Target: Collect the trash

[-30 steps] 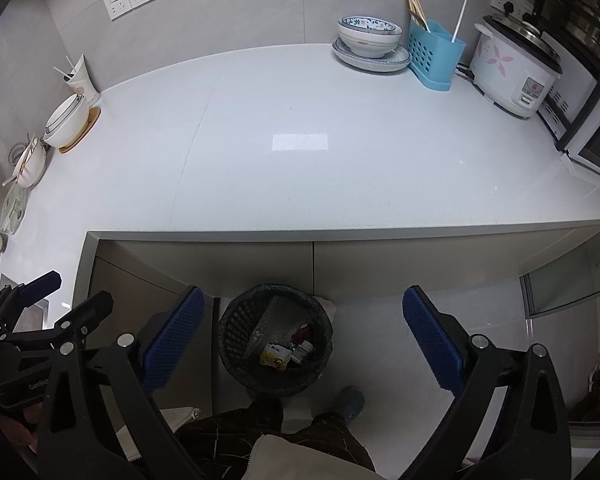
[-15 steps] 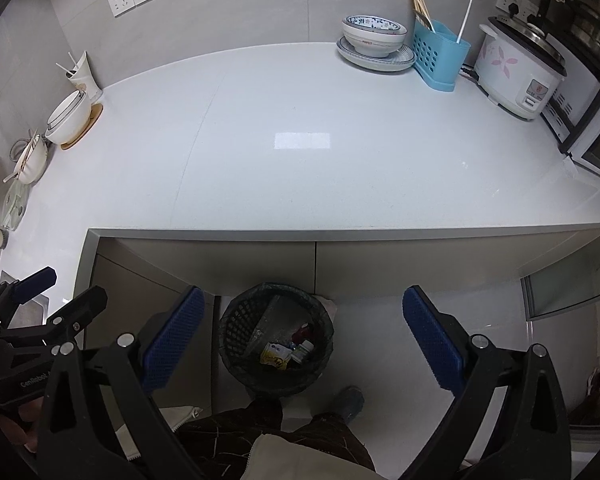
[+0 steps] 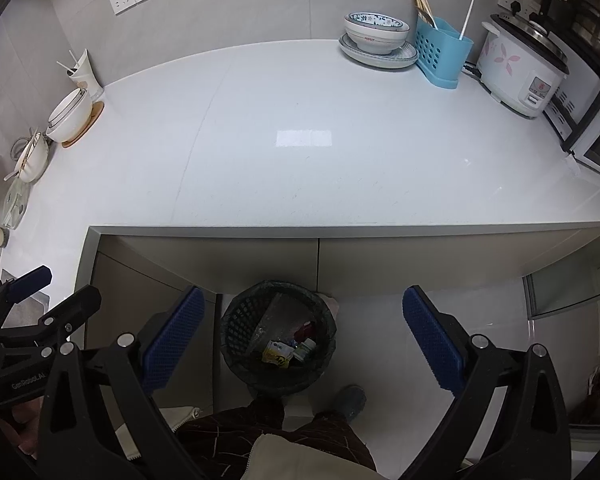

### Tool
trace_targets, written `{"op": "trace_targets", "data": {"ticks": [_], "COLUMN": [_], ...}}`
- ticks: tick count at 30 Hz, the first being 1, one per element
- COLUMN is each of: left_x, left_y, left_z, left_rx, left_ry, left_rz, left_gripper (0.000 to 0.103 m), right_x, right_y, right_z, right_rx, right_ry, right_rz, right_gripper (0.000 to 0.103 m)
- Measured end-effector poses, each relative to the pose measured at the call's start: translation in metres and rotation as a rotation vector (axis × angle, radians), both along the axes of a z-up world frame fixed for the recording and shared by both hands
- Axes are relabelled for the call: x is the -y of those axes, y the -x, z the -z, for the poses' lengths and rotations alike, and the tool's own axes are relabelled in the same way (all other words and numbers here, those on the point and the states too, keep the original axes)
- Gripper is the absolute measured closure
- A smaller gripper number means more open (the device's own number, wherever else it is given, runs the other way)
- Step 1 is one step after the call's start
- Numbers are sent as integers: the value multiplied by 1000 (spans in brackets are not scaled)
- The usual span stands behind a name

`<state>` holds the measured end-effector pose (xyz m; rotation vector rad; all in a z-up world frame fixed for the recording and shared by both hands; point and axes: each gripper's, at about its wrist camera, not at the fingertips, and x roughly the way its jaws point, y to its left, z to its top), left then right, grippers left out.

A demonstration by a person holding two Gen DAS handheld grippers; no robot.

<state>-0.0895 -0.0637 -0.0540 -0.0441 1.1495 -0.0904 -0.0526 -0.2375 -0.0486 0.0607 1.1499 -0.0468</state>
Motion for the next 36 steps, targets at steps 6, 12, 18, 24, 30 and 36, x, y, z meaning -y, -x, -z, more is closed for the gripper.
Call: {"op": "trace_targets", "data": {"ticks": [6, 12, 18, 24, 30, 36], "left_x": [-1, -1, -2, -1, -1, 2], "left_y": [0, 1, 1, 1, 0, 1], "left_z": [0, -1, -2, -1, -2, -3], "left_rx": [-13, -8, -14, -23, -19, -15], "left_ry": [12, 2, -6, -10, -4, -32], "left_rz": [-18, -32, -49, -48, -53, -50], "left_gripper": [6, 6, 6, 6, 10, 8], "right_x": [-1, 0, 0, -1, -2, -2], "right_y": [2, 4, 5, 7, 8, 8], "right_z": [0, 1, 1, 2, 2, 2], "right_rx": [1, -5, -7, -5, -3, -2], "right_ry": [-1, -2, -4, -4, -6, -7], "right_rz": [2, 3, 1, -1, -2, -2], "right_gripper": [8, 8, 8, 8, 8, 8]}}
